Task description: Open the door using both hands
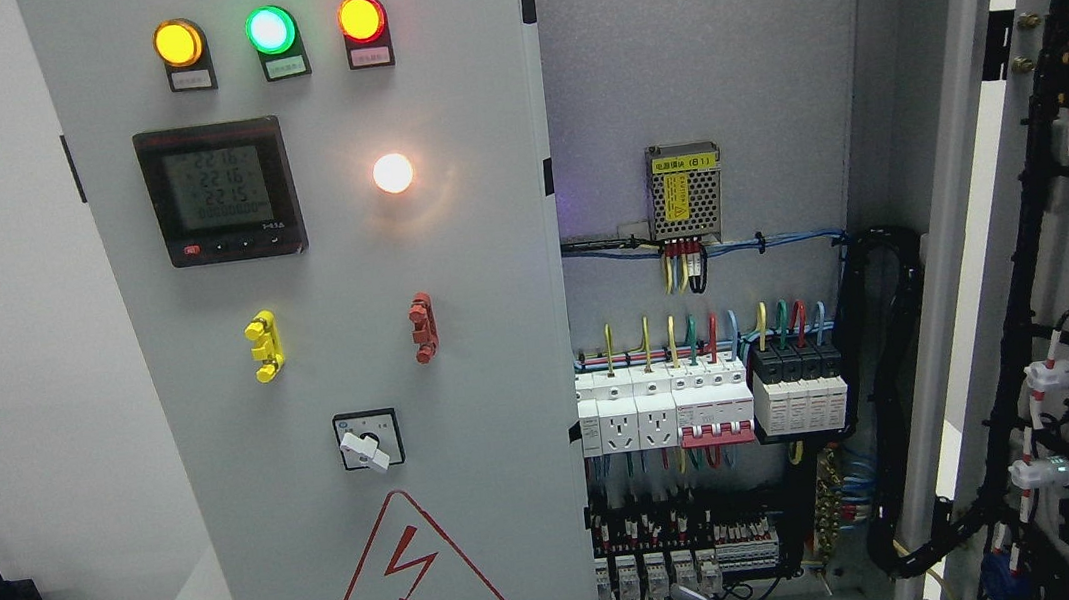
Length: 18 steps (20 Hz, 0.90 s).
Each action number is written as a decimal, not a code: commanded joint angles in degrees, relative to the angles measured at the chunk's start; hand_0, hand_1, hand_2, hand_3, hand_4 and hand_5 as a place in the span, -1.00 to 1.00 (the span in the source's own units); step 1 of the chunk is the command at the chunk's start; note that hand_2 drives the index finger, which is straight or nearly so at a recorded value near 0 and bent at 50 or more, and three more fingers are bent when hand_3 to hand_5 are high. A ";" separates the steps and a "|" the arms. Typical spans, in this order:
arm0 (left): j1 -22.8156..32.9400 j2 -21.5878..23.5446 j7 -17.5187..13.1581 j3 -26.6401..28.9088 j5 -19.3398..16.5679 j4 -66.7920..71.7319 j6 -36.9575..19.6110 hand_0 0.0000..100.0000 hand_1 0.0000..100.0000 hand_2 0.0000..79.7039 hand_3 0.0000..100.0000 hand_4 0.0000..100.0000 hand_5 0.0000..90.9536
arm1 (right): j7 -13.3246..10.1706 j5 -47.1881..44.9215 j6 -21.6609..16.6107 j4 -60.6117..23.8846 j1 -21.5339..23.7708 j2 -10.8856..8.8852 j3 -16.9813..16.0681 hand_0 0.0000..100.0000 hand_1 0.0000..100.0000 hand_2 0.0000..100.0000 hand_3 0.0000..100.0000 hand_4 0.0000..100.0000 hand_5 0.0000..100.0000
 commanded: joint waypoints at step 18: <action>0.00 -1.49 0.21 -1.07 0.00 0.00 -0.15 -1.00 -1.00 -1.00 -1.00 -1.00 -1.00 | -0.06 -0.02 5.52 9.55 -10.64 4.85 -0.24 -0.24 -1.00 -1.00 -1.00 -1.00 -1.00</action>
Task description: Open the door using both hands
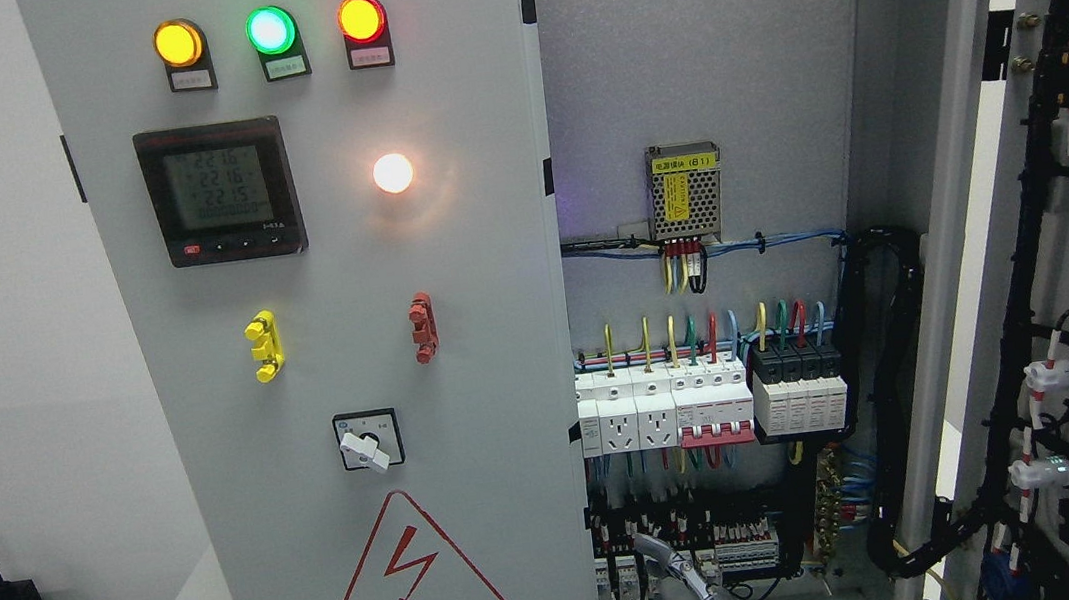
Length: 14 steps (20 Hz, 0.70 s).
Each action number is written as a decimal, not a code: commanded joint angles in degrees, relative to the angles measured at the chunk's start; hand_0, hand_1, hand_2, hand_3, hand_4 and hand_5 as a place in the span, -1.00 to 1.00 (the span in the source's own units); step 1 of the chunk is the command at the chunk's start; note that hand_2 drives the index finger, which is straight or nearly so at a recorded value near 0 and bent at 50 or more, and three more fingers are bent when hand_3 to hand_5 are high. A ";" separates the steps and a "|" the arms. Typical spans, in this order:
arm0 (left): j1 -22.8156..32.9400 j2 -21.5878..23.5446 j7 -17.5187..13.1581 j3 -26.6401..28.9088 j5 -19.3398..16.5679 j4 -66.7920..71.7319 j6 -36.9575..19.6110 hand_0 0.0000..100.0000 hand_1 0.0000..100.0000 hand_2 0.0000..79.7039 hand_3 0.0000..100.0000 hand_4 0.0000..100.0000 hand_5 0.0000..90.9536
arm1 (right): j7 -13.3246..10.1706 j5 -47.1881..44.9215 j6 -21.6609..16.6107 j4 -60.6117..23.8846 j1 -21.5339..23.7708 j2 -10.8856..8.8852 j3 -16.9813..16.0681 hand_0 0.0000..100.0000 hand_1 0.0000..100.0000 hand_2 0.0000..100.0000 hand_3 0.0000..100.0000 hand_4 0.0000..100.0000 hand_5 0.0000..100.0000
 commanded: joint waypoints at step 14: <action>0.00 -1.49 -0.22 -0.87 0.00 0.00 0.01 -1.00 -1.00 -1.00 -1.00 -1.00 -1.00 | 0.01 -3.67 0.41 13.43 -9.58 0.70 0.03 -0.24 -1.00 -1.00 -1.00 -1.00 -1.00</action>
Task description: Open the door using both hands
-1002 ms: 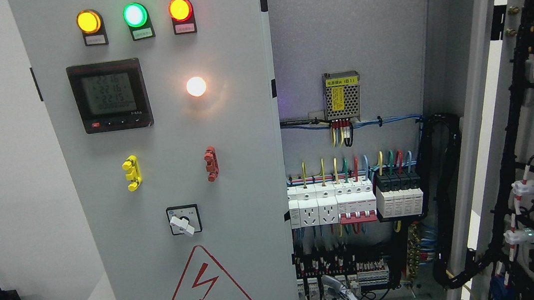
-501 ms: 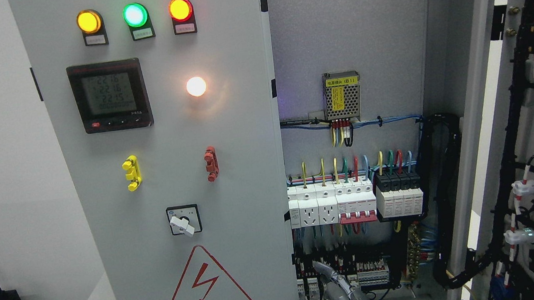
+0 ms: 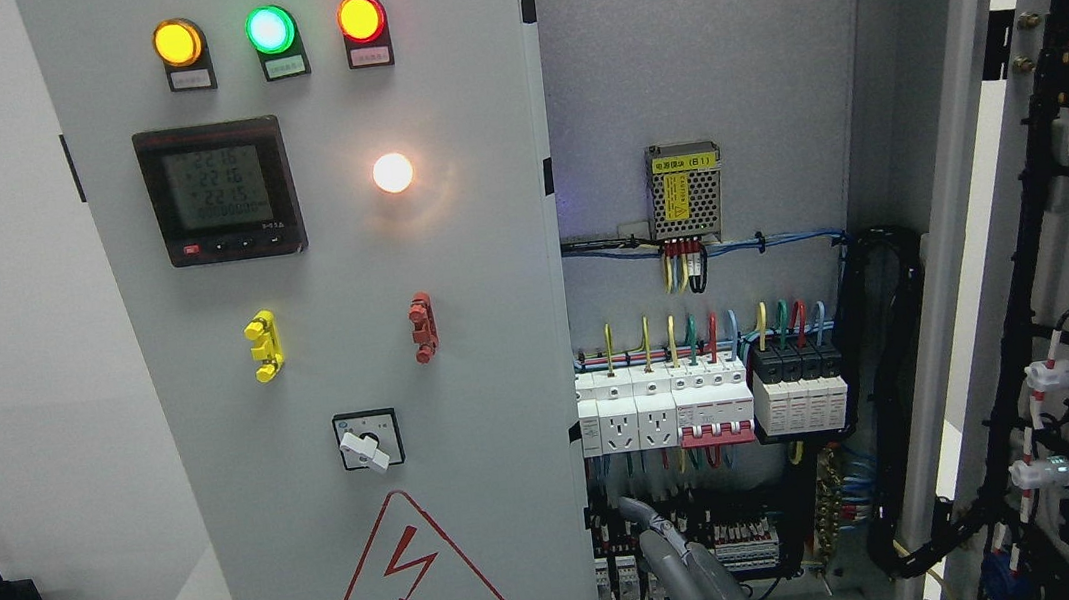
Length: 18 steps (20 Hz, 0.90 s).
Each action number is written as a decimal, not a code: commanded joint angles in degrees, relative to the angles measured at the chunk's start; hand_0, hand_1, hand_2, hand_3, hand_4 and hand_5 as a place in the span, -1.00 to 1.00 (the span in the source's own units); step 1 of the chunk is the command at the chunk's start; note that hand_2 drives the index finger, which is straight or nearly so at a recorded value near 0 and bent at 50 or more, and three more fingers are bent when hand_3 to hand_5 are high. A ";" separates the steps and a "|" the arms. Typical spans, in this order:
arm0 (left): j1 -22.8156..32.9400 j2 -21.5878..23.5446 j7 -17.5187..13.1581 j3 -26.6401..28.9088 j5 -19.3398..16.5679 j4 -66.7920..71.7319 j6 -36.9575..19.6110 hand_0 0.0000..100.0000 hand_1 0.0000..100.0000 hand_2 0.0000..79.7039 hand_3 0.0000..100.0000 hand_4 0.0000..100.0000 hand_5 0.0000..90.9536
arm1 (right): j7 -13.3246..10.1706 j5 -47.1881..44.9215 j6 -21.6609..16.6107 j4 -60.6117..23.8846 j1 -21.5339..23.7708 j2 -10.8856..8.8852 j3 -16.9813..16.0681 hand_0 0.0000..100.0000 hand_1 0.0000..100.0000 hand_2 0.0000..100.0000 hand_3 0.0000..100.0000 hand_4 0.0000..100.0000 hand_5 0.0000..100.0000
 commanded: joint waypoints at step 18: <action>0.00 -1.49 -0.04 -0.80 0.00 0.00 0.05 -1.00 -1.00 -1.00 -1.00 -1.00 -1.00 | 0.09 -5.58 2.64 8.27 -6.39 -0.38 0.93 -0.24 -1.00 -1.00 -1.00 -1.00 -1.00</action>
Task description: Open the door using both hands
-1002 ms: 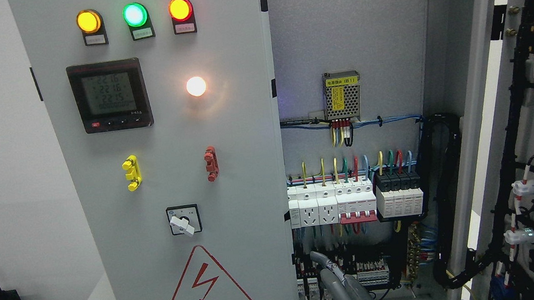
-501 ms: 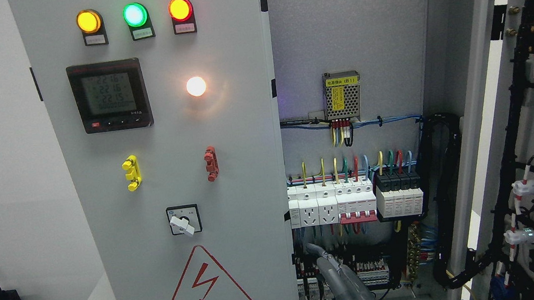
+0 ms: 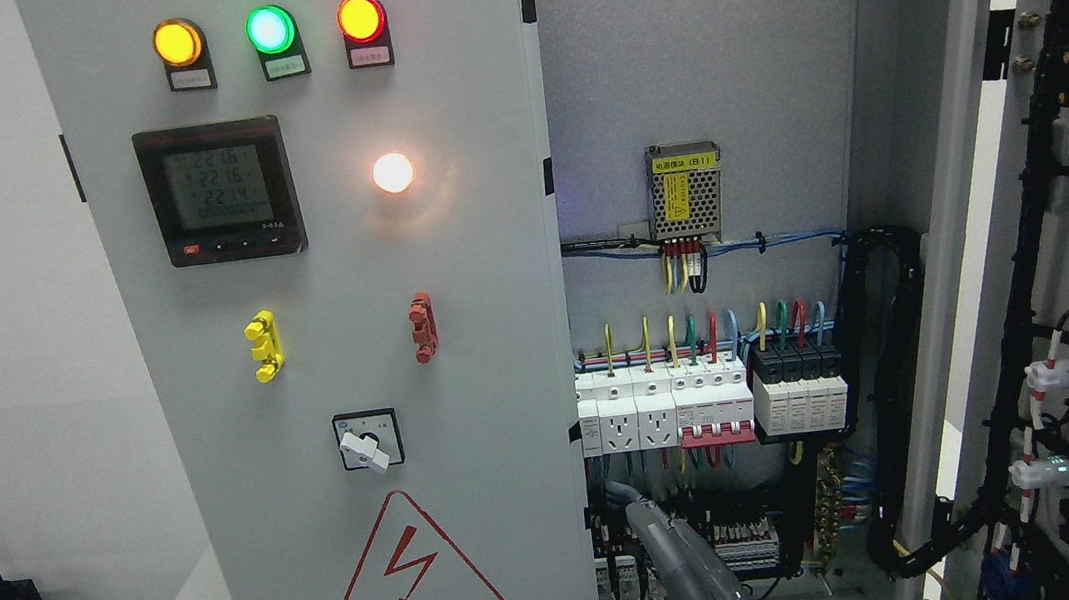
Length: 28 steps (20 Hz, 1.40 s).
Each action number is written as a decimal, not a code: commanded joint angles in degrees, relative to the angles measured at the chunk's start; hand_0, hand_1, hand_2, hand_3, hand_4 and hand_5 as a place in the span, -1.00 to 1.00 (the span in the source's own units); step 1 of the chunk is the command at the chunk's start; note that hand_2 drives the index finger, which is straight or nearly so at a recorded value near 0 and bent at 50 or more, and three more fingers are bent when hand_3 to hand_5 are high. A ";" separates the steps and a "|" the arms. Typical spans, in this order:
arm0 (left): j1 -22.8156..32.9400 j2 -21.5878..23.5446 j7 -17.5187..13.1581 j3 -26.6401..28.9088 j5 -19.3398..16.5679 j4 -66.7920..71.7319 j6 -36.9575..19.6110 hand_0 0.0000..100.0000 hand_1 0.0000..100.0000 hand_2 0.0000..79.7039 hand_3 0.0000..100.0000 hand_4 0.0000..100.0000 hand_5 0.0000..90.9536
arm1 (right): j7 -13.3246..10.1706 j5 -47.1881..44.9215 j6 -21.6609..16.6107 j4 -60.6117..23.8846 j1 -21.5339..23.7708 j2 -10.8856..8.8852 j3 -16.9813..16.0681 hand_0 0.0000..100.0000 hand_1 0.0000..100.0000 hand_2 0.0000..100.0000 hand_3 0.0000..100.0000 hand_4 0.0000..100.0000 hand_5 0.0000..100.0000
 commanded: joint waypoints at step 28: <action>0.00 -1.49 -0.01 -0.89 0.00 0.00 0.18 -1.00 -1.00 -1.00 -1.00 -1.00 -1.00 | 1.83 -1.53 0.35 2.07 -3.26 -0.22 2.21 -0.24 -1.00 -1.00 -1.00 -1.00 -1.00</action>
